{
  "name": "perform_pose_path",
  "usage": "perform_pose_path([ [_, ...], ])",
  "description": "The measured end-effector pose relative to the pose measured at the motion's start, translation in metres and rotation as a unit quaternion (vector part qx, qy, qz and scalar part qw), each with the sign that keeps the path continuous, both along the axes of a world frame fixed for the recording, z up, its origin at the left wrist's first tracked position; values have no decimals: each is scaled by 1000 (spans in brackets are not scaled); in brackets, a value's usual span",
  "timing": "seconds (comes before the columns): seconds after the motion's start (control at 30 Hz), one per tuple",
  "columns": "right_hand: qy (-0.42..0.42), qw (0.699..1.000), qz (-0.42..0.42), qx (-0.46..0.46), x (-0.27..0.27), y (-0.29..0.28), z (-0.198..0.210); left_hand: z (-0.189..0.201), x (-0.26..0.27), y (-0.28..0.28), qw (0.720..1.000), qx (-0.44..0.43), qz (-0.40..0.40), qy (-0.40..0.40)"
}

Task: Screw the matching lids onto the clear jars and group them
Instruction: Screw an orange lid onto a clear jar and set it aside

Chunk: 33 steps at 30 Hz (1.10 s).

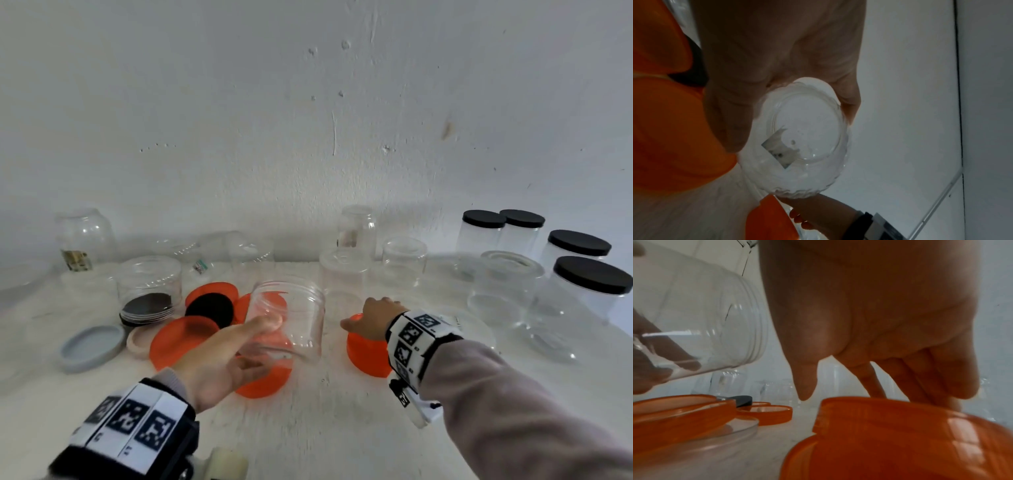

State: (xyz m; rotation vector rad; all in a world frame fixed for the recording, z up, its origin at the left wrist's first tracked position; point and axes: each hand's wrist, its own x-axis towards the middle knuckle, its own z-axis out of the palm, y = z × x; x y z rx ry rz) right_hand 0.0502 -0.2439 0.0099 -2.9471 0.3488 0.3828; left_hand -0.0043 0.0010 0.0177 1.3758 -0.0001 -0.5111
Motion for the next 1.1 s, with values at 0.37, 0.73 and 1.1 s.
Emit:
perform_pose_path([
  [0.37,46,998,-16,30,12,-7,-2,-10,-3,-14,979,182,-57,-71],
  [0.73,-5,992,50,116,-1,-10,58,-11,-7,-34,926,317,-166,-122],
  [1.1,36,973,136,183,-24,-2,67,-25,1,-63,867,348,-180,-307],
])
